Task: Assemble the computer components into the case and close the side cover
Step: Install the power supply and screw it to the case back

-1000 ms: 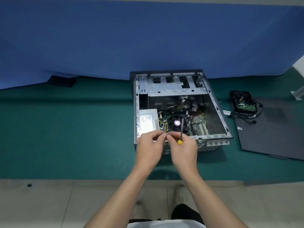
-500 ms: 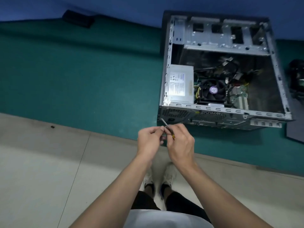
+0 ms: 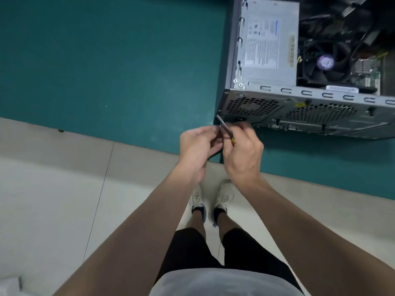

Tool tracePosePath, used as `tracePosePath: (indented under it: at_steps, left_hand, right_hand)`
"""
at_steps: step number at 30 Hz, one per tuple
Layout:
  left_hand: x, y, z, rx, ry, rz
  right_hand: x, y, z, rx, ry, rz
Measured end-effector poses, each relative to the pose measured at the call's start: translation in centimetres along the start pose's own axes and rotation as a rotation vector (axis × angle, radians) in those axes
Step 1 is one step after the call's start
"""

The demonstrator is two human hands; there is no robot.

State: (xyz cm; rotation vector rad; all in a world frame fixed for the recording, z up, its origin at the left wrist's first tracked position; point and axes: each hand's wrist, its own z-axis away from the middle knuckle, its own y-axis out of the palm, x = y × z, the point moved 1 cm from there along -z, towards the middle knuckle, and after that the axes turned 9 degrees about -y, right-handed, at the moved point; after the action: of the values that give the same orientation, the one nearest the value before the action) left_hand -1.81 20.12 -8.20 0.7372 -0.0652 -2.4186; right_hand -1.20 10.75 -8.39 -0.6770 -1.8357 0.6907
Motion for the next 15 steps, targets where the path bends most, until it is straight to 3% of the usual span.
tracePosePath:
  at_steps: [15]
  left_hand:
    - [-0.62, 0.8, -0.31, 0.009, 0.021, 0.098]
  right_hand:
    - [-0.09, 1.09, -0.84, -0.131, 0.06, 0.003]
